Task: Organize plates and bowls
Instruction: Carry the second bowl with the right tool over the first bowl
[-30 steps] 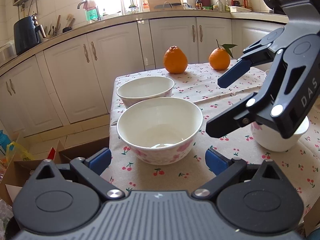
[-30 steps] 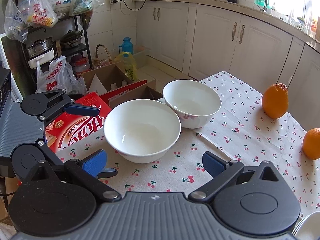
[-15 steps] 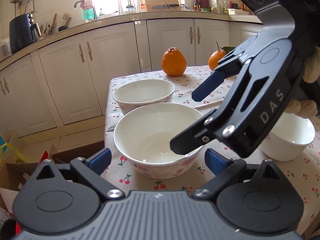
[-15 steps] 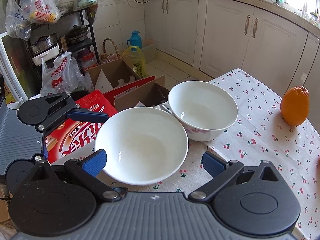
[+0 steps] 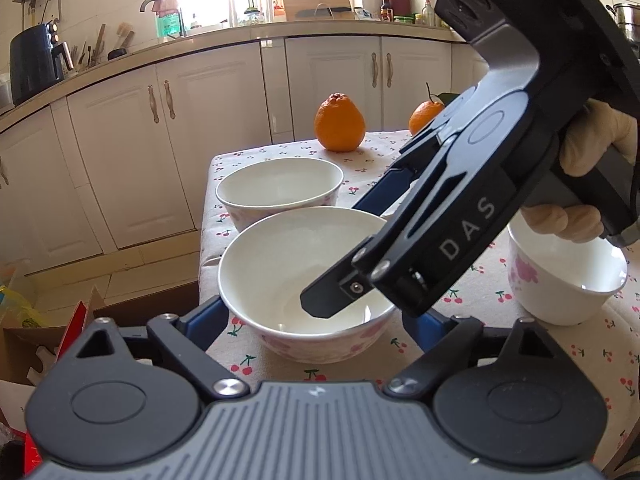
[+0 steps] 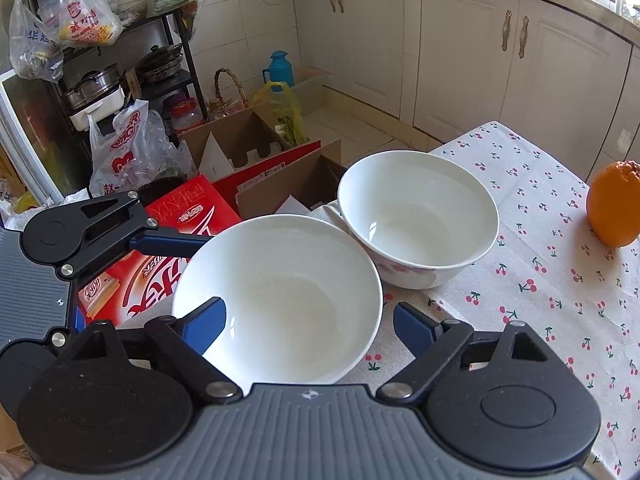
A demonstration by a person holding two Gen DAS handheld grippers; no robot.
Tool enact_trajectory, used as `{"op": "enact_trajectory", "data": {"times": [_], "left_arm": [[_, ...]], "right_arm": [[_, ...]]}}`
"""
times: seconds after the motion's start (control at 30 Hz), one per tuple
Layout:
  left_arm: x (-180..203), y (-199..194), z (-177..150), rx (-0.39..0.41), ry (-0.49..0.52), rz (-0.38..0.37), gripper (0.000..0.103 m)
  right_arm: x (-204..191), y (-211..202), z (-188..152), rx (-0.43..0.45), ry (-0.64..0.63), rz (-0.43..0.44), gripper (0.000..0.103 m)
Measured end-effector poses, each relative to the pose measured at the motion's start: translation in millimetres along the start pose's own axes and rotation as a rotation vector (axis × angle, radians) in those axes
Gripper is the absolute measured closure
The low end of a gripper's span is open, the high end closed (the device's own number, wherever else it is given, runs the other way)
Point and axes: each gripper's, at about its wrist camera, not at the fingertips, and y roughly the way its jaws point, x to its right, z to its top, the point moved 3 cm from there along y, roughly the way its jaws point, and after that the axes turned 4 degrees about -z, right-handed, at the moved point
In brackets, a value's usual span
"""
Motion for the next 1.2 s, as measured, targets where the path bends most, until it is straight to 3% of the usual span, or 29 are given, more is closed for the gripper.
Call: {"op": "enact_trajectory", "data": {"times": [0.33, 0.7, 1.2], "left_arm": [[-2, -1, 0, 0.003, -0.002, -0.008, 0.011], [1, -3, 3, 0.000, 0.010, -0.009, 0.011], [38, -38, 21, 0.016, 0.051, -0.034, 0.011]], "right_arm": [[3, 6, 4, -0.012, 0.028, 0.044, 0.019], [7, -1, 5, -0.011, 0.069, 0.078, 0.020], [-3, -60, -13, 0.021, 0.066, 0.055, 0.020]]}}
